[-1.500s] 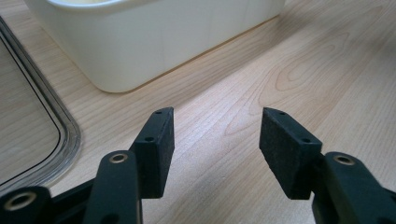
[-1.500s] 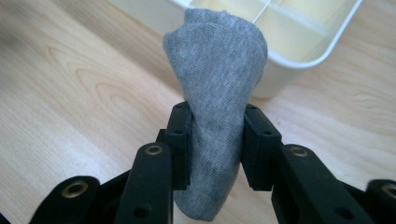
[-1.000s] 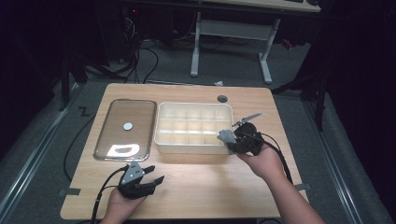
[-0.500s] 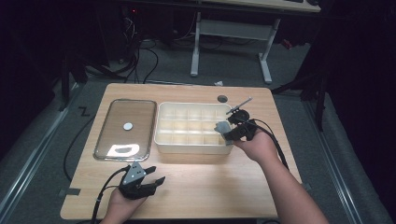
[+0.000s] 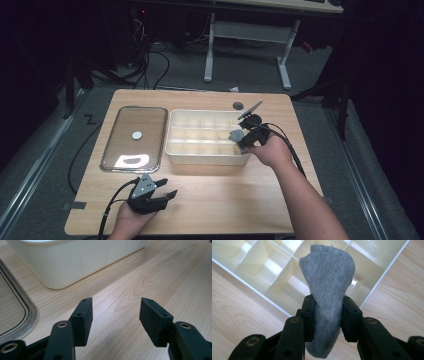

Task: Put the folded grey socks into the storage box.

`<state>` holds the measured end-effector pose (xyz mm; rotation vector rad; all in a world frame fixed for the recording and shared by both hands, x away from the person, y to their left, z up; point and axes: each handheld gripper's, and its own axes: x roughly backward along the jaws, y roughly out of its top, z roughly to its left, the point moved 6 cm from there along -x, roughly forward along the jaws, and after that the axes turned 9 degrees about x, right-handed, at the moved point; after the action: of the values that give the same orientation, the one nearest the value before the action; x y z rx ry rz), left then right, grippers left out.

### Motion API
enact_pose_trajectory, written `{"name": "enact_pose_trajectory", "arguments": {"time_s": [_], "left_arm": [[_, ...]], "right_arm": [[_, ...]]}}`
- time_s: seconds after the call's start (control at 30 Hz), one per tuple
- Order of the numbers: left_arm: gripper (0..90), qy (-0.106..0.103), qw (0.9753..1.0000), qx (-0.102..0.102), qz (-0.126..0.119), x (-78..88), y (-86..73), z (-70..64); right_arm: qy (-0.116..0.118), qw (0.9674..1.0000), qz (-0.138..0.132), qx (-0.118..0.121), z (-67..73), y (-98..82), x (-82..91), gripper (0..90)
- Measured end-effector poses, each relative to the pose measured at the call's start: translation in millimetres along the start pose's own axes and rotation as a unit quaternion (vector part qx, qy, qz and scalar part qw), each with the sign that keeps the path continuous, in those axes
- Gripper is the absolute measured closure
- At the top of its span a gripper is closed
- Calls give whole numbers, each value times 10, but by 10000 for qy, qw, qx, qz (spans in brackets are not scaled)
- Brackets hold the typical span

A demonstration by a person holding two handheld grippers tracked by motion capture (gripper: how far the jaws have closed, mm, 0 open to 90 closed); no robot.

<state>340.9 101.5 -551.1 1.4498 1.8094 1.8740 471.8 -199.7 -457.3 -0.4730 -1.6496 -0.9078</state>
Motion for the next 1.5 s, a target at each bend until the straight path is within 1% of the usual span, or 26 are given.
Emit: {"name": "enact_pose_trajectory", "arguments": {"time_s": [0.1, 0.13, 0.2, 0.23, 0.3, 0.43, 0.47, 0.57, 0.6, 0.63, 0.67, 0.7, 0.73, 0.77, 0.83, 0.87, 0.9, 0.97, 1.03, 1.17, 1.23, 1.33, 1.37, 1.4, 1.43, 1.5], "left_arm": [[446, -14, 10000, 1, 4, -3, -2, -4], [446, -27, 10000, -4, 26, 0, -3, -7], [446, -24, 10000, -12, 17, -1, -2, -9], [446, -37, 10000, -3, 6, -3, -2, -14], [446, -40, 10000, -8, 13, -3, -3, -15], [446, -57, 10000, -15, 43, -3, -6, -19], [446, -59, 10000, -18, 49, -3, -7, -18], [446, -57, 10000, -20, 43, -6, -8, -19], [446, -55, 10000, -21, 40, -7, -9, -21], [446, -55, 10000, -21, 40, -7, -9, -21], [446, -61, 10000, -29, 46, -7, -10, -24], [446, -65, 10000, -30, 47, -7, -11, -26], [446, -64, 10000, -34, 48, -7, -12, -27], [446, -64, 10000, -34, 48, -7, -12, -27], [446, -58, 10000, -45, 47, -9, -13, -26], [446, -56, 10000, -45, 48, -10, -13, -27], [446, -58, 10000, -47, 53, -11, -14, -28], [446, -59, 9999, -60, 75, -10, -16, -32], [446, -64, 9999, -64, 62, -14, -17, -38], [446, -67, 9999, -76, 85, -18, -22, -43], [446, -62, 9999, -78, 82, -20, -23, -44], [446, -66, 9999, -88, 109, -25, -27, -47], [446, -67, 9999, -94, 120, -24, -28, -47], [446, -64, 9998, -101, 136, -23, -29, -48], [446, -69, 9999, -97, 124, -26, -29, -50], [446, -70, 9999, -97, 116, -28, -29, -51]], "right_arm": [[-4, 9999, 109, 1, -14, -7, -23, 685], [17, 9999, 153, -59, -7, -10, -37, 685], [28, 9997, 256, 9, -7, -13, -81, 687], [-23, 9994, 332, 23, -4, -14, -97, 688], [-11, 9993, 387, 5, 5, -9, -112, 689], [-78, 9974, 715, 83, -2, 5, -201, 698], [-96, 9966, 815, 43, 11, 0, -223, 702], [-154, 9950, 971, 144, 17, 5, -288, 708], [-165, 9945, 1029, 90, 30, 9, -304, 710], [-175, 9941, 1061, 142, 28, 13, -324, 712], [-186, 9936, 1112, 118, 34, 14, -340, 714], [-185, 9931, 1143, 168, 30, 15, -359, 715], [-178, 9924, 1218, 72, 44, 10, -370, 717], [-172, 9922, 1220, 164, 32, 12, -389, 719], [-133, 9917, 1259, 217, 28, 12, -416, 722], [-118, 9912, 1308, 155, 34, 8, -423, 724], [-89, 9911, 1320, 173, 33, 7, -438, 725], [-71, 9905, 1369, 117, 44, 1, -467, 727], [-57, 9901, 1386, 197, 39, -4, -506, 728], [-5, 9898, 1418, 158, 39, -22, -569, 728], [25, 9899, 1408, 179, 32, -30, -590, 728], [24, 9894, 1444, 169, 35, -38, -615, 727], [20, 9893, 1452, 117, 42, -42, -626, 727], [23, 9892, 1456, 141, 40, -45, -639, 727], [29, 9891, 1466, 84, 49, -50, -650, 727], [24, 9889, 1479, 155, 37, -60, -678, 726]]}}
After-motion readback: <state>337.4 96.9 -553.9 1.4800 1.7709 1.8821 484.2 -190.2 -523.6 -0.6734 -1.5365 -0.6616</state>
